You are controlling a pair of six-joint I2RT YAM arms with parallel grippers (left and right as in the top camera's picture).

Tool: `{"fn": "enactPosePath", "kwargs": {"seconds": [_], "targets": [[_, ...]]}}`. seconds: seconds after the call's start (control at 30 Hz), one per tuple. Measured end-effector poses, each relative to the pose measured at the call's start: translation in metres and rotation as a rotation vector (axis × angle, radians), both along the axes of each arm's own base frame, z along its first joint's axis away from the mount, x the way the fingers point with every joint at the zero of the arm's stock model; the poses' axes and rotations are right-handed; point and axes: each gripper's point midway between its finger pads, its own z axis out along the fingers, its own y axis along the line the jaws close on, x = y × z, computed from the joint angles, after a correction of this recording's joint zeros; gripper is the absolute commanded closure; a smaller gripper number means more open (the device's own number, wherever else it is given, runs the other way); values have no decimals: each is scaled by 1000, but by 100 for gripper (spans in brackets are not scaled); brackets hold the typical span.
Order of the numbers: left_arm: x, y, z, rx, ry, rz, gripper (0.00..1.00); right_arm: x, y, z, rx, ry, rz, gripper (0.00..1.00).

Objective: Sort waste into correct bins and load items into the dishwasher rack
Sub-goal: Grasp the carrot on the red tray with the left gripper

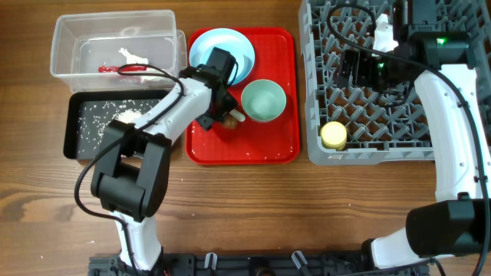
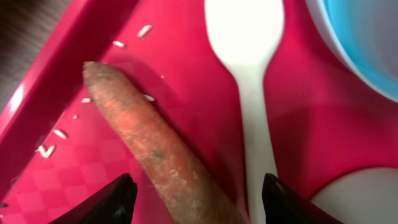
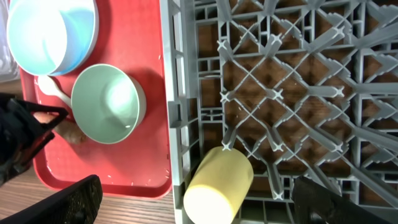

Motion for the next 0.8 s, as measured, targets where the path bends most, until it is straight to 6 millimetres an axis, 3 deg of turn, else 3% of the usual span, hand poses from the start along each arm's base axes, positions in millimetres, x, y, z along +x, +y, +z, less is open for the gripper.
{"fn": "enactPosePath", "kwargs": {"seconds": [0.27, 0.47, 0.6, 0.67, 0.8], "targets": [[3, 10, -2, -73, 30, -186, 54, 0, -1, 0, -5, -3, 5, 0], [-7, 10, -17, -69, 87, -279, 59, 0, -1, 0, -5, -3, 5, 1], [-15, 12, -18, -62, 119, -300, 79, 0, -1, 0, -5, -4, 5, 1], [-20, 15, -19, -53, 144, -305, 96, 0, -1, 0, -5, -3, 5, 1], [-22, 16, -19, -48, 150, -314, 96, 1, -1, 0, -5, -4, 5, 1]]}}
